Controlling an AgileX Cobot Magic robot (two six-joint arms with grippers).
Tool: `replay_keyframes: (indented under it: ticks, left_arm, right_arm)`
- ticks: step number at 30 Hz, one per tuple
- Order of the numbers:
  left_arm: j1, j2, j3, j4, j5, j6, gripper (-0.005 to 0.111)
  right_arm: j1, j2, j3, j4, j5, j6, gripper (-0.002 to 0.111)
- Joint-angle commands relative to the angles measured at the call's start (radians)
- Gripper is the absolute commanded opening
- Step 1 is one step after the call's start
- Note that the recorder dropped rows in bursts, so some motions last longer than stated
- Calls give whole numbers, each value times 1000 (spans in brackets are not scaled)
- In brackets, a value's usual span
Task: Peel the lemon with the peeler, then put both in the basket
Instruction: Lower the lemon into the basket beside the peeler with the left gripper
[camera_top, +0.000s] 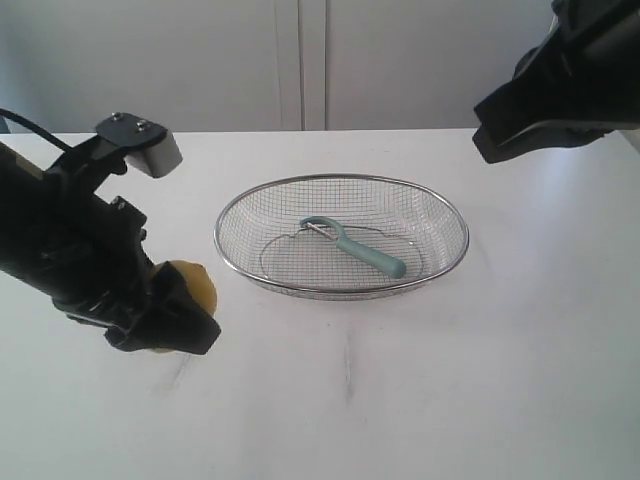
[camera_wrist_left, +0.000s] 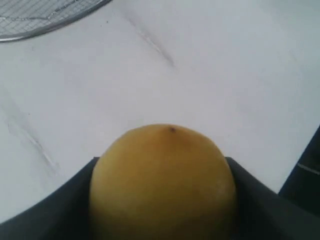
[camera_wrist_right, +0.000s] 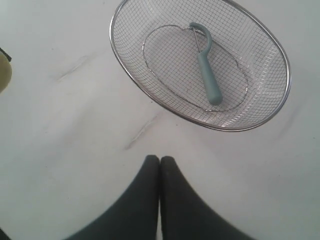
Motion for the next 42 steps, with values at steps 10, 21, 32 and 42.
replay_keyframes:
  ticks: [10, 21, 32, 42]
  left_arm:
    - [-5, 142, -193, 79, 10, -63, 0]
    - [-5, 474, -572, 186, 43, -153, 0]
    - [-5, 703, -755, 174, -17, -153, 0]
    - [-5, 784, -755, 115, -119, -151, 0]
  right_arm:
    - [-5, -7, 0, -2, -1, -9, 0]
    - [-5, -7, 0, -2, -6, -9, 0]
    - [-5, -7, 0, -5, -19, -9, 0]
    - [-5, -7, 0, -5, -19, -9, 0]
